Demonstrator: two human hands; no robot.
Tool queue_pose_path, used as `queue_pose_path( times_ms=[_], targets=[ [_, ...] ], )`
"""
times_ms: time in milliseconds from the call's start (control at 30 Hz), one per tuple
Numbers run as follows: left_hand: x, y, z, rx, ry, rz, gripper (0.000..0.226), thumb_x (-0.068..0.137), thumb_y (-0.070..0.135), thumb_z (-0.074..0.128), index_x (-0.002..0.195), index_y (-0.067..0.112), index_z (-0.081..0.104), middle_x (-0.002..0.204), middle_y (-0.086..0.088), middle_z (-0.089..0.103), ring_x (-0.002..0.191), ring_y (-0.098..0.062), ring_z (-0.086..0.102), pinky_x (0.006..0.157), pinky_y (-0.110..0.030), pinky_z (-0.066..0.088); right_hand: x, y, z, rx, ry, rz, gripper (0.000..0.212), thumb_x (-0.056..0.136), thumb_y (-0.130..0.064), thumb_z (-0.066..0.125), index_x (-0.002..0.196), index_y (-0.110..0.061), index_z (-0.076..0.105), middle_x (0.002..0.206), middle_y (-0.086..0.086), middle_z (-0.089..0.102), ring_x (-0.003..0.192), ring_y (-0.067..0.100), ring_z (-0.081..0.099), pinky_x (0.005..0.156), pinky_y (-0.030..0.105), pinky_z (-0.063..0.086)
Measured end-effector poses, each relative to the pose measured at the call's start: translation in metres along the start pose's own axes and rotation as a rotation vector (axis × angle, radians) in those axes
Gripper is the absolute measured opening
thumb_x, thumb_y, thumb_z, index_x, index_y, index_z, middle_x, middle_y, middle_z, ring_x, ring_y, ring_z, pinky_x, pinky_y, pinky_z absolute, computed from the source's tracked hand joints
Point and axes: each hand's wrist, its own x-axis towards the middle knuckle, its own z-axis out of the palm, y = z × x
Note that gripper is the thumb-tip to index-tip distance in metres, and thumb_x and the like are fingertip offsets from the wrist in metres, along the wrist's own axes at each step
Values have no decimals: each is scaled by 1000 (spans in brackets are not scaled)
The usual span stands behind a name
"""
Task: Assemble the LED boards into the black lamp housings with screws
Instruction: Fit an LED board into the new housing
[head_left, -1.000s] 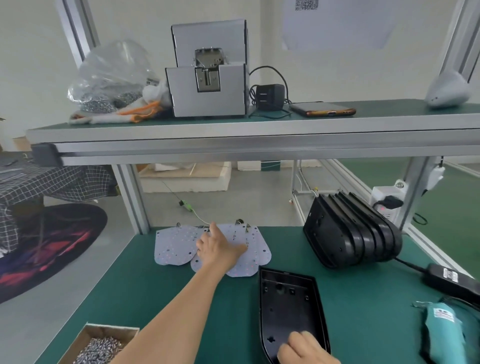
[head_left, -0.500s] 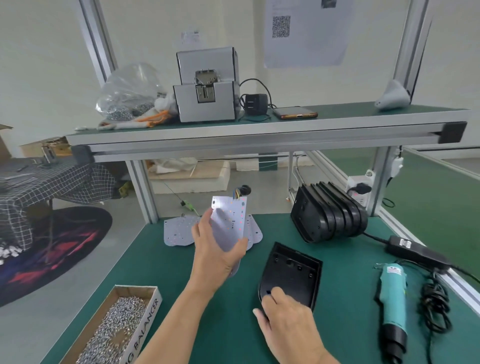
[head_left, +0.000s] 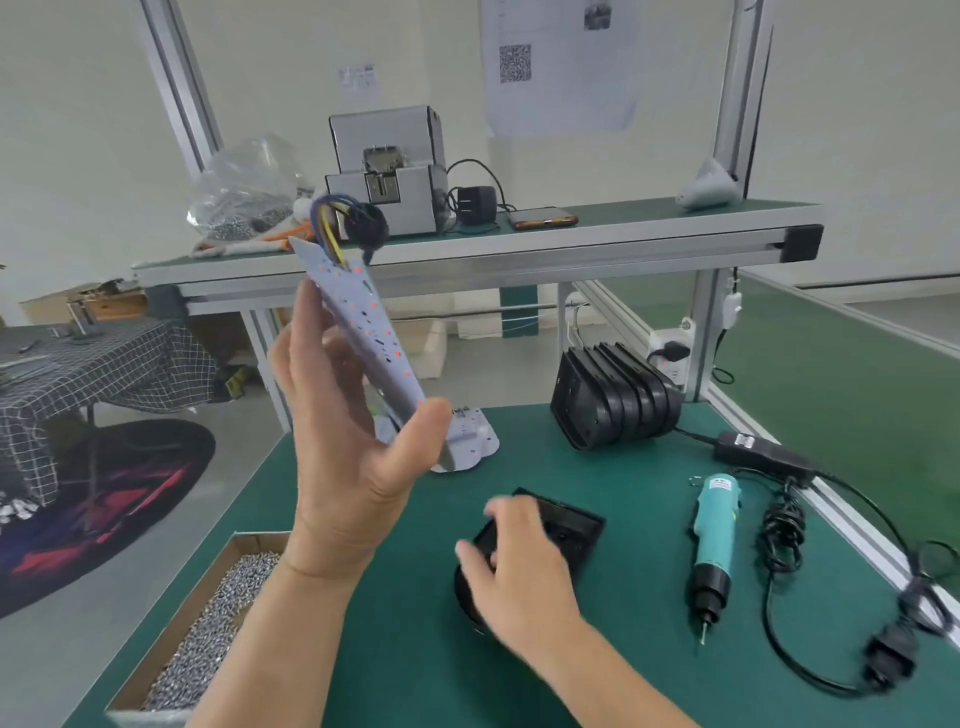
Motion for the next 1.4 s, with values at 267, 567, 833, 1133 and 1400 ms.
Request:
queue_pose_path(
  times_ms=[267,567,833,1133,1400],
  targets=[
    [5,29,-1,-186,-89,-67,104,80,58,73,156,8,21,129,1,33,120,-14,54,96,-30,51,61,-16,-2,-97,-400,-60,95,84,-33,73,156,-40,11,158,-4,17,120,23,55,91,38,48],
    [21,31,-18,-430,20,-270,47,76,26,82,111,10,55,89,7,71,85,-17,67,76,-27,53,51,-13,18,-286,-760,-76,45,85,-3,48,120,-21,71,127,3,59,114,28,58,97,38,51],
    [16,-8,-35,-560,119,-556,36,84,9,66,120,8,67,118,-6,74,111,-22,70,93,-38,57,54,6,9,-144,-379,-319,22,107,-20,42,113,-12,62,106,8,62,95,28,57,88,43,47],
    [6,-40,-65,-706,275,-749,28,101,23,51,94,19,78,90,5,77,77,-9,75,58,-20,58,90,-23,-97,198,394,-419,23,105,-26,46,101,-10,63,76,-7,60,63,-2,51,62,10,43],
    [-60,-86,-49,-646,-155,-1077,31,89,16,55,105,5,79,104,-16,75,91,-28,75,75,-38,62,92,11,-126,293,439,-110,26,107,-22,43,88,-16,60,68,-4,63,62,14,59,68,41,54]
  ],
)
